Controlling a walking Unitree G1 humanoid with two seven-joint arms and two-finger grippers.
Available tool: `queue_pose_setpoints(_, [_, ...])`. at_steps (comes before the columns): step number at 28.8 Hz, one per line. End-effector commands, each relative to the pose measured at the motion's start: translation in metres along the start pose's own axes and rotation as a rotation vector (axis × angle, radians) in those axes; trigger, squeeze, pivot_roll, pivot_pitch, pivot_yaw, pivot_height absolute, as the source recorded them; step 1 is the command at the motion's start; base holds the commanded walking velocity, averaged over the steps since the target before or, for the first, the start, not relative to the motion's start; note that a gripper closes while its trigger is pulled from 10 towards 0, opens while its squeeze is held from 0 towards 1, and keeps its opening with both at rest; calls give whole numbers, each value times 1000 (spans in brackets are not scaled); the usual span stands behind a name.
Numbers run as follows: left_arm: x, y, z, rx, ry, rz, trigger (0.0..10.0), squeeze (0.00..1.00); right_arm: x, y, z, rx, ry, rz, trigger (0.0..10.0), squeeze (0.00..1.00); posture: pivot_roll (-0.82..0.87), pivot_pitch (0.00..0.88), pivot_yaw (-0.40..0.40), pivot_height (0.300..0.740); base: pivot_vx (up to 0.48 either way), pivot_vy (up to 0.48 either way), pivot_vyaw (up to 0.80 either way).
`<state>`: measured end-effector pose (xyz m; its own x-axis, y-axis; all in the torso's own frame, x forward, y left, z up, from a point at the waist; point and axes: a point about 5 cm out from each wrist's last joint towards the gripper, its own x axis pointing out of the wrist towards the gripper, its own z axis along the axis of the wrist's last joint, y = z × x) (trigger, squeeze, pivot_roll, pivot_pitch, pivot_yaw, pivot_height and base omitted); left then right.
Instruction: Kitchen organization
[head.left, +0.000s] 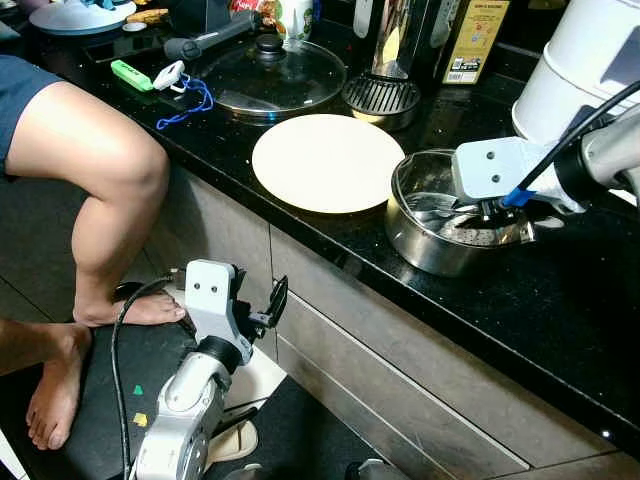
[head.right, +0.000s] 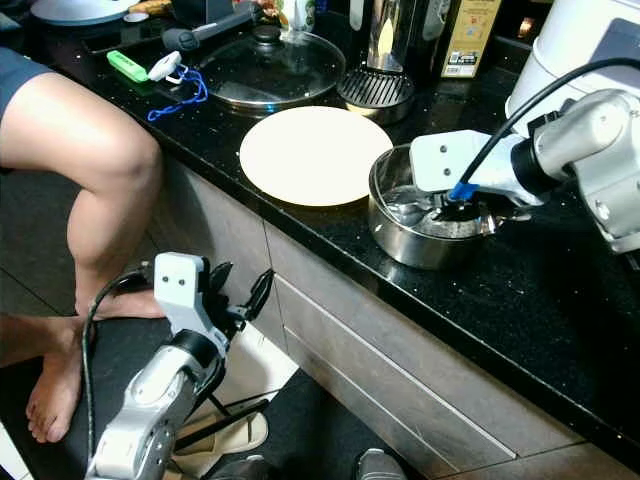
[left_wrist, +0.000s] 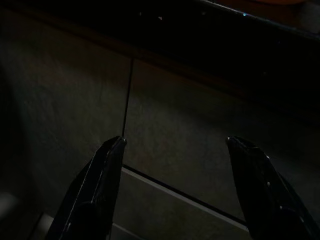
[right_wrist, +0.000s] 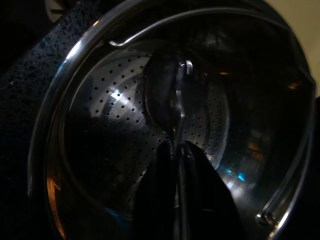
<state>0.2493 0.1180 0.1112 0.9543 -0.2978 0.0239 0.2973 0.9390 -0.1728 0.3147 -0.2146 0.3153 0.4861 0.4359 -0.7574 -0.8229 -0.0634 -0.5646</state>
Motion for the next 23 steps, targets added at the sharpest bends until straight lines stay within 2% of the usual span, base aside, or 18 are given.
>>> queue_pose_setpoints(1, [-2,0,-2,-8,12,3,10000,0,-2,1,1,-13,5,-8,0,0,-5,109,-30,740,0,0,0])
queue_pose_setpoints(11, [-2,0,-2,-7,11,4,10000,0,0,0,5,-19,-26,-41,0,0,-3,106,-28,740,0,0,0])
queue_pose_setpoints(16, [-2,0,-3,-7,11,3,10000,0,2,-8,14,17,-134,-115,0,0,-1,102,-28,740,0,0,0])
queue_pose_setpoints(19, [-2,0,-3,-7,12,3,10000,0,0,-9,14,3,-131,-131,275,0,2,99,-27,740,0,0,0])
queue_pose_setpoints(20, [-2,0,-3,-7,12,3,10000,0,0,-8,14,-15,-119,-122,10000,0,2,99,-27,740,0,0,0])
queue_pose_setpoints(22, [-3,0,-3,-7,13,3,10000,0,0,-7,13,-30,-111,-119,10000,0,0,97,-26,740,0,0,0])
queue_pose_setpoints(23, [-3,0,-3,-8,13,3,10000,0,-1,-6,12,-37,-96,-106,10000,184,-2,96,-28,740,0,0,0])
